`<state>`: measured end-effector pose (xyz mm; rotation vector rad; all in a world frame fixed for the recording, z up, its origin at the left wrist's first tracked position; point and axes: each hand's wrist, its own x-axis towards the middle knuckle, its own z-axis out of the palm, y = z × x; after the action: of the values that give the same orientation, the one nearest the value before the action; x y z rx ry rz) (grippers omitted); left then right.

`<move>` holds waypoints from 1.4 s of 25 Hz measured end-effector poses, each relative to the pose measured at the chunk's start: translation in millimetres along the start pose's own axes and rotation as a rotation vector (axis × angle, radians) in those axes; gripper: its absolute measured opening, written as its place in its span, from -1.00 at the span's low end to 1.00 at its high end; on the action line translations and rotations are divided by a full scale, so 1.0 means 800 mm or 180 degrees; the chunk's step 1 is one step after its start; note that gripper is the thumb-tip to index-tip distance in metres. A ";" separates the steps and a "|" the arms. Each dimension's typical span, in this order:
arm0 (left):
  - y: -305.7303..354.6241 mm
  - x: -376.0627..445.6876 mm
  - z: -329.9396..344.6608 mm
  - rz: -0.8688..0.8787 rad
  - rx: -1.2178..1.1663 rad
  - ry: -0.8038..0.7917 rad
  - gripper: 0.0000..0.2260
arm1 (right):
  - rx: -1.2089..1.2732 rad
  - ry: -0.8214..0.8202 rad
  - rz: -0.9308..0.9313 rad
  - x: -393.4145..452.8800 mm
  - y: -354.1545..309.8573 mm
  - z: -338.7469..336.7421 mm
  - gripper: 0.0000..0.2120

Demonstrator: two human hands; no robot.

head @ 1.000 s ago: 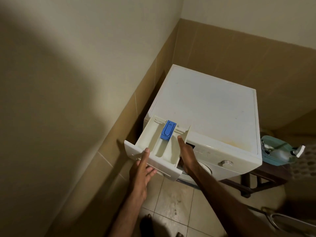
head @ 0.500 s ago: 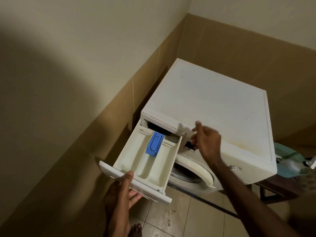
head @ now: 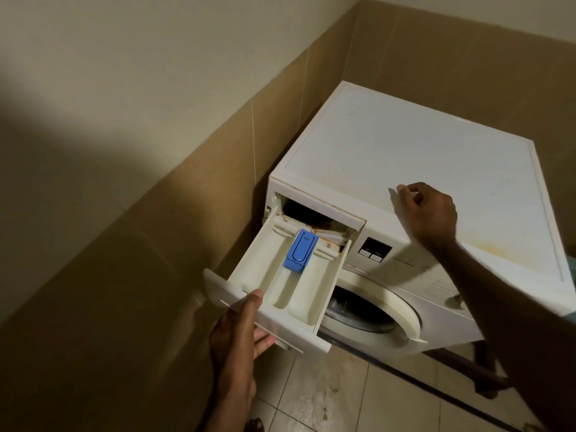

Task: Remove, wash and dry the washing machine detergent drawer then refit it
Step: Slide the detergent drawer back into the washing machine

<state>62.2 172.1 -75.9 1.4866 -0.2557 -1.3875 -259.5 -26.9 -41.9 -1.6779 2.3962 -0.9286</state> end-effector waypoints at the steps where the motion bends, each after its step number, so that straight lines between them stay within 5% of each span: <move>1: -0.002 0.006 0.002 0.0021 0.0057 -0.0025 -0.52 | -0.0001 0.0032 -0.0004 0.002 0.002 0.002 -0.63; 8: -0.004 0.036 0.011 0.0058 0.0047 -0.0021 -0.66 | 0.0040 0.0033 -0.0192 0.001 0.003 0.001 -0.54; 13: -0.005 0.046 0.019 0.0083 0.0029 -0.0066 -0.47 | 0.0046 0.0066 -0.0199 0.000 0.000 0.000 -0.53; 35: 0.000 0.052 0.060 0.0029 -0.0229 -0.0080 -0.41 | -0.0049 0.0198 -0.0243 0.000 0.001 0.004 -0.49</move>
<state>35.3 117.0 -91.3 1.4080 -0.2259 -1.3949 -258.4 -28.0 -45.1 -1.7837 2.3993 -0.9900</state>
